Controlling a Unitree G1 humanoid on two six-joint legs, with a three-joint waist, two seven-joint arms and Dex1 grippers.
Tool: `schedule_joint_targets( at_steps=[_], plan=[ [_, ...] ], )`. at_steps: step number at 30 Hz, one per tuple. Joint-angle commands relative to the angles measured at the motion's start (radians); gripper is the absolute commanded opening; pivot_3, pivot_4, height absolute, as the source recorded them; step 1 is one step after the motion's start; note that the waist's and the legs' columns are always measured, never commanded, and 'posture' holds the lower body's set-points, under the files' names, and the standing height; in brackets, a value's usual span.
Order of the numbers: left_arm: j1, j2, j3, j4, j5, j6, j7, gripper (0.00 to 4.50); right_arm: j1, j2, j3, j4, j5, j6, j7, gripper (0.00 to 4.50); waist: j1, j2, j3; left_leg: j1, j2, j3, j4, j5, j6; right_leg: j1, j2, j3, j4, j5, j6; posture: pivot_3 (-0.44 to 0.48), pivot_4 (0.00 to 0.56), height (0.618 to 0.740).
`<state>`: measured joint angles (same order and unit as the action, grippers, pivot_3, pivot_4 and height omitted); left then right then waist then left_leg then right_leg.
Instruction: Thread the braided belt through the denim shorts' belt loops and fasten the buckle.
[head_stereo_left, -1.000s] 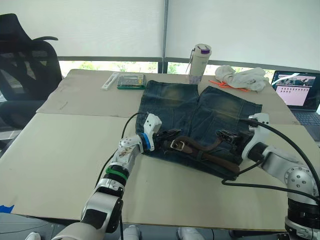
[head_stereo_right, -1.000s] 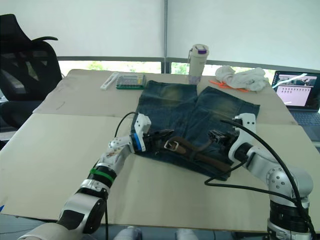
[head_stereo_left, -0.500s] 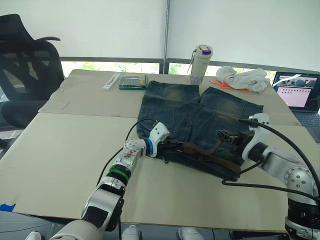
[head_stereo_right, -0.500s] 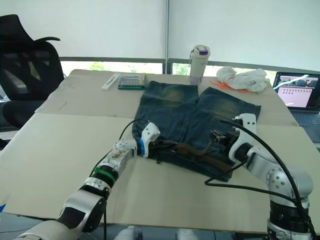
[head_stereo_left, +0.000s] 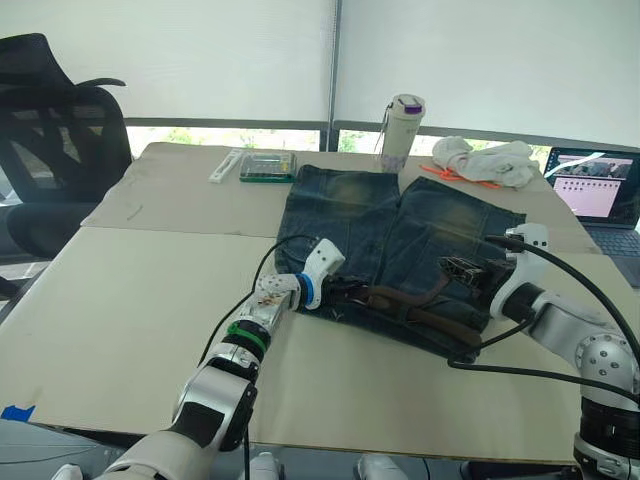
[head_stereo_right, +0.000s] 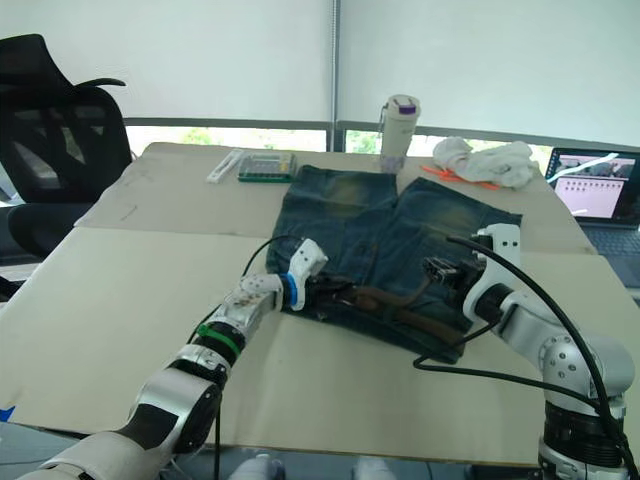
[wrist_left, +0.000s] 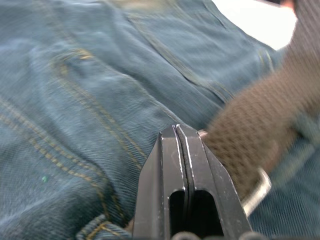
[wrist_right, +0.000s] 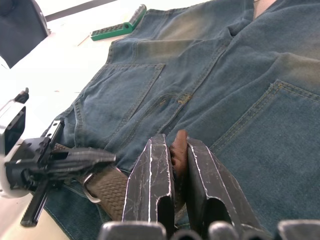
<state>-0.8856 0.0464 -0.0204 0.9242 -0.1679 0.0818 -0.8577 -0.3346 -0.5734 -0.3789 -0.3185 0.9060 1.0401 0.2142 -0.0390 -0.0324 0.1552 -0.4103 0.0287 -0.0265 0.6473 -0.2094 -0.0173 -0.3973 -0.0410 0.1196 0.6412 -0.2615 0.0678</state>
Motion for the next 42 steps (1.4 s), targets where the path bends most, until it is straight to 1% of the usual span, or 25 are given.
schedule_joint_targets(
  at_steps=[1,3,6,12,14,15,17,19,21,23,24,25,29,30,31,33,35,37,41,42],
  plan=[
    [-0.012,0.018,0.071,-0.064,-0.063,0.007,0.027,0.03,-0.021,-0.014,-0.031,-0.037,0.008,-0.018,0.001,0.0,-0.004,0.0,0.0,-0.002,0.0,0.0,0.0,0.0,0.0,-0.003,0.0,0.0,0.001,0.0,-0.001,0.0,0.15,0.737],
    [0.0,0.038,0.066,-0.084,-0.045,-0.007,0.035,0.03,-0.026,-0.011,-0.028,-0.034,0.007,-0.019,0.0,0.0,-0.006,0.0,0.0,-0.006,0.0,0.0,0.0,0.0,0.0,-0.007,0.0,0.001,0.003,0.001,-0.001,0.0,0.15,0.737],
    [0.023,0.064,0.046,-0.138,-0.024,-0.021,0.022,0.03,-0.037,-0.003,-0.012,-0.029,0.004,-0.02,0.001,0.0,-0.005,0.0,0.0,-0.006,0.0,0.0,0.0,0.0,0.0,-0.008,0.0,0.001,0.004,0.001,-0.001,0.0,0.15,0.737],
    [0.055,0.049,0.033,-0.305,-0.057,-0.006,0.015,0.03,-0.093,0.042,-0.031,-0.019,0.052,-0.006,-0.033,0.0,0.001,0.0,0.0,-0.006,0.0,0.0,0.0,0.0,0.0,-0.007,0.0,0.001,0.003,0.001,-0.001,0.0,0.15,0.737],
    [0.075,0.033,0.029,-0.393,-0.09,0.029,-0.002,0.03,-0.126,0.09,-0.043,-0.009,0.082,-0.005,-0.08,0.0,0.0,0.0,0.0,-0.006,0.0,0.0,0.0,0.0,0.0,-0.007,0.0,0.001,0.002,0.001,-0.001,0.0,0.15,0.737],
    [0.092,0.027,0.025,-0.438,-0.101,0.025,-0.01,0.03,-0.172,0.142,-0.066,0.017,0.106,-0.025,-0.138,0.0,-0.001,0.0,0.0,-0.006,0.0,0.0,0.0,0.0,0.0,-0.007,0.0,0.001,0.002,0.001,-0.001,0.0,0.15,0.737],
    [0.115,0.023,0.018,-0.488,-0.109,0.021,-0.012,0.03,-0.225,0.203,-0.097,0.047,0.131,-0.044,-0.21,0.0,-0.007,0.0,0.0,-0.006,0.0,0.0,0.0,0.0,0.0,-0.008,0.0,0.001,0.003,0.001,-0.001,0.0,0.15,0.737],
    [0.133,0.014,0.023,-0.539,-0.11,0.005,0.023,0.03,-0.304,0.303,-0.142,0.097,0.184,-0.089,-0.327,0.0,-0.011,0.0,0.0,-0.005,0.0,0.001,0.0,0.0,0.0,-0.008,0.0,0.002,0.004,0.001,-0.001,0.0,0.15,0.737],
    [0.153,0.004,0.018,-0.609,-0.122,0.022,0.046,0.56,-0.357,0.388,-0.16,0.123,0.227,-0.117,-0.423,0.0,-0.01,0.001,0.0,-0.005,0.001,0.0,0.0,0.0,0.0,-0.008,0.0,0.002,0.006,0.001,-0.002,0.0,0.15,0.737],
    [0.173,0.002,-0.007,-0.664,-0.115,0.029,0.053,1.09,-0.376,0.427,-0.16,0.128,0.244,-0.132,-0.469,0.0,-0.007,0.001,0.0,-0.005,0.001,0.0,0.0,0.001,0.001,-0.008,0.001,0.001,0.006,0.001,-0.002,0.0,0.15,0.737],
    [0.181,0.001,-0.022,-0.683,-0.097,0.015,0.068,1.48,-0.382,0.441,-0.156,0.131,0.247,-0.139,-0.485,0.0,-0.007,0.001,0.0,-0.005,0.001,0.0,0.0,0.001,0.001,-0.008,0.001,0.001,0.006,0.001,-0.002,0.0,0.15,0.737],
    [0.188,-0.002,-0.034,-0.696,-0.07,-0.006,0.098,1.81,-0.387,0.451,-0.15,0.133,0.247,-0.147,-0.497,0.0,-0.003,0.001,0.0,-0.006,0.001,0.0,0.0,0.0,0.001,-0.008,0.001,0.001,0.006,0.001,-0.002,0.0,0.15,0.737],
    [0.212,-0.007,-0.108,-0.713,0.105,-0.156,0.251,3.14,-0.412,0.507,-0.105,0.144,0.234,-0.187,-0.531,0.0,0.0,0.001,0.0,-0.006,-0.001,0.0,0.0,0.001,0.001,-0.008,-0.002,0.001,0.005,0.001,-0.002,0.0,0.15,0.737],
    [0.214,-0.011,-0.118,-0.708,0.132,-0.18,0.282,3.43,-0.416,0.517,-0.096,0.144,0.234,-0.193,-0.537,0.0,-0.001,0.001,0.0,-0.006,-0.001,0.001,0.0,0.001,0.001,-0.008,-0.002,0.001,0.005,0.001,-0.002,0.0,0.15,0.737],
    [0.215,-0.014,-0.126,-0.701,0.15,-0.195,0.306,3.81,-0.419,0.523,-0.086,0.143,0.233,-0.197,-0.539,0.0,-0.002,0.001,0.0,-0.006,-0.001,0.001,0.0,0.001,0.001,-0.008,-0.002,0.001,0.005,0.001,-0.002,0.0,0.15,0.737],
    [0.219,-0.02,-0.14,-0.687,0.167,-0.214,0.328,4.48,-0.421,0.531,-0.069,0.142,0.23,-0.204,-0.543,0.0,-0.004,0.001,0.0,-0.006,-0.001,0.0,0.0,0.001,0.001,-0.009,-0.002,0.001,0.005,0.001,-0.002,0.0,0.15,0.737],
    [0.216,-0.018,-0.15,-0.665,0.182,-0.238,0.342,4.48,-0.42,0.535,-0.055,0.141,0.23,-0.209,-0.545,0.0,-0.005,0.001,0.0,-0.006,-0.001,0.0,0.0,0.001,0.001,-0.009,-0.002,0.001,0.005,0.001,-0.002,0.0,0.15,0.737],
    [0.193,-0.011,-0.149,-0.618,0.216,-0.27,0.386,4.48,-0.419,0.545,-0.04,0.134,0.244,-0.21,-0.55,0.0,-0.006,0.001,0.0,-0.006,-0.001,0.0,0.0,0.001,0.001,-0.009,-0.002,0.001,0.005,0.001,-0.002,0.0,0.15,0.737],
    [0.159,0.011,-0.16,-0.565,0.253,-0.355,0.412,3.3,-0.406,0.549,-0.02,0.119,0.249,-0.205,-0.551,0.0,-0.009,0.001,0.0,-0.006,-0.001,0.0,0.0,0.001,0.001,-0.009,-0.001,0.001,0.005,0.001,-0.002,0.0,0.15,0.737],
    [0.152,0.017,-0.165,-0.553,0.26,-0.379,0.41,2.93,-0.402,0.549,-0.016,0.116,0.249,-0.204,-0.552,0.0,-0.009,0.002,0.0,-0.006,-0.001,0.0,0.0,0.001,0.001,-0.009,-0.001,0.001,0.005,0.001,-0.002,0.0,0.15,0.737]
  ],
)
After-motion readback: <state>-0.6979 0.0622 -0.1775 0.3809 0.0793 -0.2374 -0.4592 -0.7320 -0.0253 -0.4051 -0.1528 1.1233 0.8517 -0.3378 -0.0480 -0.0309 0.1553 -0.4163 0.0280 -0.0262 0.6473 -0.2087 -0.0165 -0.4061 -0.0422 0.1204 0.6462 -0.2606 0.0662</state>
